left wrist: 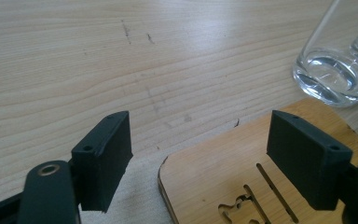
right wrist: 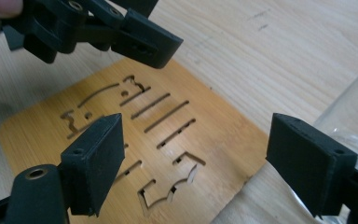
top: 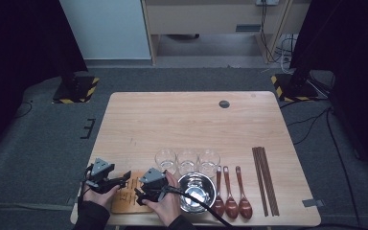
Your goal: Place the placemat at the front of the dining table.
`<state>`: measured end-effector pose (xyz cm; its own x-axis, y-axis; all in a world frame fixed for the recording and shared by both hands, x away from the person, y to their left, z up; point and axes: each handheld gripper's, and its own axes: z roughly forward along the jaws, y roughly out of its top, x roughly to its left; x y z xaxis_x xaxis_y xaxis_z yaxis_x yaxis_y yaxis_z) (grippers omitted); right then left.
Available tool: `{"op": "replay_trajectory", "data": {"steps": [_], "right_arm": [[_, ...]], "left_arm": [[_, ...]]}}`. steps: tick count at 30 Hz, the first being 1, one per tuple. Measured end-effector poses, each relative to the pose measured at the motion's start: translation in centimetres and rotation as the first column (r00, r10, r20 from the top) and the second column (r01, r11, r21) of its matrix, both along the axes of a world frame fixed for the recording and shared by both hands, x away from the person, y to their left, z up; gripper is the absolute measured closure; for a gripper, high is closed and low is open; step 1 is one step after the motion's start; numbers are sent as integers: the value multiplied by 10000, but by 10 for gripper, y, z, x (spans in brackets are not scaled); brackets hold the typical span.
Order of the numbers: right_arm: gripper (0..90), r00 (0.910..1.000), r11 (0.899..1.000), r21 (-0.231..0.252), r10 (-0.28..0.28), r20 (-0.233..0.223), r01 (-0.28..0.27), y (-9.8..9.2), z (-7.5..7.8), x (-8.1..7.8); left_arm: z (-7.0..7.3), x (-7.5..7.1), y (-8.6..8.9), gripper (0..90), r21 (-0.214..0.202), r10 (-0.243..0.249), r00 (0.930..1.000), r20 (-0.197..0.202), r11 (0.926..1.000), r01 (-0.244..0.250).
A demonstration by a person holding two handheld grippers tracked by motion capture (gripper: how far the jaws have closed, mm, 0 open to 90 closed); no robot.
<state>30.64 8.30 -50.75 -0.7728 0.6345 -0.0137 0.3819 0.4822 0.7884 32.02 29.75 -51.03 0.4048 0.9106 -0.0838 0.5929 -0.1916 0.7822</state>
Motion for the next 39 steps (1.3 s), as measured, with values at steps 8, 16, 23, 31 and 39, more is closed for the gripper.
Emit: {"op": "replay_trajectory", "data": {"steps": [8,16,23,31,39], "right_arm": [[183,9996,9994,-350,15,-299,-26,1,-8,0],[180,9995,9985,-539,1,-305,-18,2,-12,-1],[174,9994,9980,-624,-109,-314,89,2,-13,-1],[175,9993,9976,-692,-102,-358,77,3,-14,-1],[172,9992,9977,-667,-163,-374,137,2,-14,0]], "left_arm": [[-8,3,-9,202,189,-225,9993,-306,9996,230],[-12,4,-14,195,402,-352,9982,-488,9985,371],[-15,5,-17,176,476,-378,9971,-658,9980,410],[-16,6,-16,154,314,-294,9968,-745,9990,318],[-17,6,-18,141,400,-324,9960,-834,9986,359]]}}
